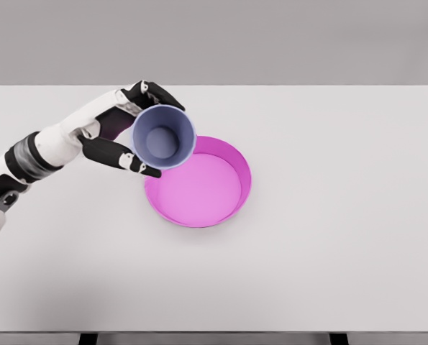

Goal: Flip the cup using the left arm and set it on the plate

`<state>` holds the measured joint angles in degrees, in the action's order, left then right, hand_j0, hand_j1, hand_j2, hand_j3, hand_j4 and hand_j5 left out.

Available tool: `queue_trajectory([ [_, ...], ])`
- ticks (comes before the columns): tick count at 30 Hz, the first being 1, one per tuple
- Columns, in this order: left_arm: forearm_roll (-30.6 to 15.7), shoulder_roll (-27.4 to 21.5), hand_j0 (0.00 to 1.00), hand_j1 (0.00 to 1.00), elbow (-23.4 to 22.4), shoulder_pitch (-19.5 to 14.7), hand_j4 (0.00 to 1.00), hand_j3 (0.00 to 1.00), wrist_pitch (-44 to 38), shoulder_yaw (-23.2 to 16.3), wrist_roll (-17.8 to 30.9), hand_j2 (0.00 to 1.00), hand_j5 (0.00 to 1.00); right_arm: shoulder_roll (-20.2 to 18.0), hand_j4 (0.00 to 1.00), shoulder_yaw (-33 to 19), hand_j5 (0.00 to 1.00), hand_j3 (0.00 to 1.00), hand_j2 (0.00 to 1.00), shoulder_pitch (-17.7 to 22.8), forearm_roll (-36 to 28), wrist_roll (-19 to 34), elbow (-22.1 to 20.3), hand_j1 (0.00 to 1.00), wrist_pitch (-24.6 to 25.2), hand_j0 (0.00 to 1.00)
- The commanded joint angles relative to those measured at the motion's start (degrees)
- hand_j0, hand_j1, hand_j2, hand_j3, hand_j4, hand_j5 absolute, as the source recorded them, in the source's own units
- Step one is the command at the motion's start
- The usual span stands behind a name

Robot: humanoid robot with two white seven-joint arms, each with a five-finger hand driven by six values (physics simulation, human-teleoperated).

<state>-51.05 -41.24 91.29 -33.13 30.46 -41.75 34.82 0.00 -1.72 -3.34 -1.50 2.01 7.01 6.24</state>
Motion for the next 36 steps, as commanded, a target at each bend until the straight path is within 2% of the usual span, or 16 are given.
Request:
queue_trajectory([
  [1,-4.05,4.49,0.42,0.42,-1.11,0.0,0.42,0.42,-2.86,-0.79,-0.63,0.42,0.42,0.0,1.0,-0.03,1.0,1.0,1.0,0.0,0.01,0.01,0.02,1.0,0.0,1.0],
  [4,-4.58,8.63,0.43,0.43,-5.94,0.0,0.43,0.43,-6.46,-0.97,-1.33,0.43,0.43,0.0,1.0,0.05,1.0,1.0,1.0,0.09,0.01,0.01,0.02,1.0,0.0,1.0],
  [8,-4.76,11.27,0.43,0.43,-10.16,-0.44,0.43,0.43,-7.26,-3.69,-2.74,0.43,0.43,0.0,1.0,0.05,1.0,1.0,1.0,0.0,0.01,0.01,0.02,1.0,0.0,1.0],
  [10,-8.09,11.62,0.43,0.43,-10.52,-0.44,0.43,0.43,-7.25,-5.62,-4.06,0.43,0.43,0.0,1.0,0.05,1.0,1.0,1.0,0.0,0.01,0.01,0.02,1.0,0.0,1.0],
  [12,-9.24,11.53,0.43,0.43,-10.52,-0.09,0.43,0.43,-7.25,-6.06,-4.06,0.43,0.43,0.0,1.0,-0.03,1.0,1.0,1.0,0.09,0.01,0.01,0.02,1.0,0.0,1.0],
  [23,-9.77,11.18,0.46,0.46,-15.44,3.6,0.46,0.46,-7.34,-6.5,-4.06,0.46,0.46,0.0,1.0,0.05,1.0,1.0,1.0,0.0,0.01,0.01,0.02,1.0,0.0,1.0],
  [36,-9.51,11.53,0.48,0.48,-17.02,3.69,0.48,0.48,-9.89,-7.03,-4.06,0.48,0.48,0.0,1.0,-0.03,1.0,1.0,1.0,0.0,0.01,0.01,0.02,1.0,0.0,1.0],
])
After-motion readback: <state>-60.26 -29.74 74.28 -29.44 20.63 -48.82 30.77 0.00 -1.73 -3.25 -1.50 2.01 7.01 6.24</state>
